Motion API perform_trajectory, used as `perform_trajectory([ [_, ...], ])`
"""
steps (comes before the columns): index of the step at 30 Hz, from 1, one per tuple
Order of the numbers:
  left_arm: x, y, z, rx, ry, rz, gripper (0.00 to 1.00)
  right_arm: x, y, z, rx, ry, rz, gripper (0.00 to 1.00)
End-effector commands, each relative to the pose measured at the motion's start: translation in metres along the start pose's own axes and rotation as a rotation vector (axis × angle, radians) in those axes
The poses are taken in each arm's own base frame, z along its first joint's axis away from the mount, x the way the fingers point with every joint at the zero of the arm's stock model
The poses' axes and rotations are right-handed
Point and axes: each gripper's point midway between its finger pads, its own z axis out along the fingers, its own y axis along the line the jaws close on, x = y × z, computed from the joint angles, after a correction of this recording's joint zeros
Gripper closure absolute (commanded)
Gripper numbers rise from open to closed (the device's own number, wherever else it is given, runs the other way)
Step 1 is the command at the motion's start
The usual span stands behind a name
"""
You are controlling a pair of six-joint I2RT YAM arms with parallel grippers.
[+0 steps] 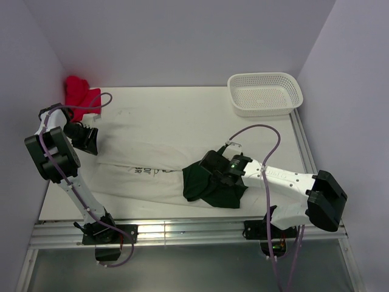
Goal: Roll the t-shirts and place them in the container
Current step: Fold the tshirt
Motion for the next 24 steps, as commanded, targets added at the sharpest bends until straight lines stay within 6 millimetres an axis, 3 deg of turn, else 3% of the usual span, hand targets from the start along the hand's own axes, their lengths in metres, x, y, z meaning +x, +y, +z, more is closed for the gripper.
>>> perform_trajectory([
  [1,-0.007,-0.004,-0.007,0.01,-0.027,0.031,0.51,-0.007,0.002,0.006,0.005,-0.028,-0.009,0.75],
  [10,-0.007,-0.003,-0.005,0.01,-0.025,0.029,0.51,-0.004,-0.002,0.006,0.006,-0.021,-0.002,0.99],
  [18,-0.006,-0.002,-0.002,0.011,-0.022,0.028,0.51,-0.001,-0.01,-0.019,-0.004,-0.026,0.026,1.0],
  [24,-0.006,-0.001,0.0,0.014,-0.017,0.025,0.51,0.018,-0.02,-0.039,-0.016,-0.001,0.037,1.0],
])
